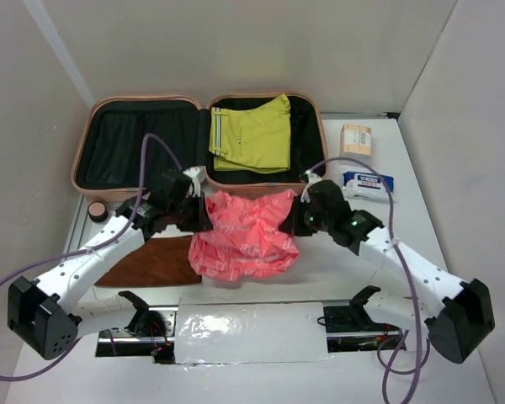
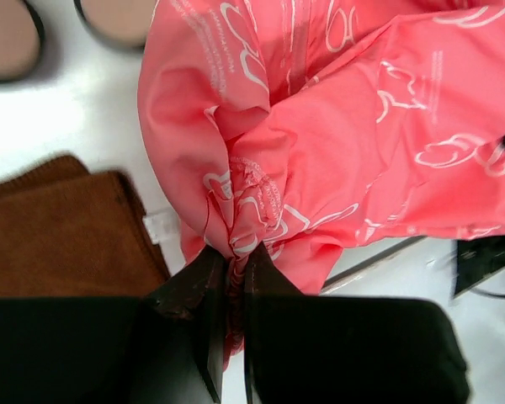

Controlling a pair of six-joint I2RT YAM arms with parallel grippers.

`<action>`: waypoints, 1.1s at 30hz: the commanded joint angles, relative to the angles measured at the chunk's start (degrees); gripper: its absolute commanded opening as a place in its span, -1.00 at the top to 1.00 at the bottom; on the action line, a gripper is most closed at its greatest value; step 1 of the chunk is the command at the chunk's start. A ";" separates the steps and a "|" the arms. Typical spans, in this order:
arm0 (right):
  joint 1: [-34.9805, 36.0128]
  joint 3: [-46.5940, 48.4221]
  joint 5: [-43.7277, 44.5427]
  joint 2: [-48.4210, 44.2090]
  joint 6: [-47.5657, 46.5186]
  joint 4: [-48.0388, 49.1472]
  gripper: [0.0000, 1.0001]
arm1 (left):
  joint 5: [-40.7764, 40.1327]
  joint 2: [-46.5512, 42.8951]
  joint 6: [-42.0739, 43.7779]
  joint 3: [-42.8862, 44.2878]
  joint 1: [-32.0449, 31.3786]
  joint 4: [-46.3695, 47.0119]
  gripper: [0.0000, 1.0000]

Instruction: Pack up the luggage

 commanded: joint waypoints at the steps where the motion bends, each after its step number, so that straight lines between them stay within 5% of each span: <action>1: 1.35 10.59 2.35 -3.64 2.03 -4.54 1.00 | -2.70 -2.70 1.10 12.22 0.66 -2.80 1.00; 11: -3.11 40.73 10.26 12.14 -12.11 -9.22 1.00 | -2.54 13.26 6.21 47.53 9.34 -3.87 1.00; 19: -15.59 56.48 -0.62 32.19 -20.73 -2.45 1.00 | 2.57 35.69 5.68 68.63 13.31 3.44 1.00; 27: -25.18 74.74 -7.49 52.93 -24.16 -2.70 1.00 | 2.04 55.73 3.05 81.32 15.16 9.59 1.00; 33: -27.73 87.94 -8.72 66.13 -24.17 -1.48 1.00 | 5.56 64.70 -0.74 80.62 18.06 18.54 1.00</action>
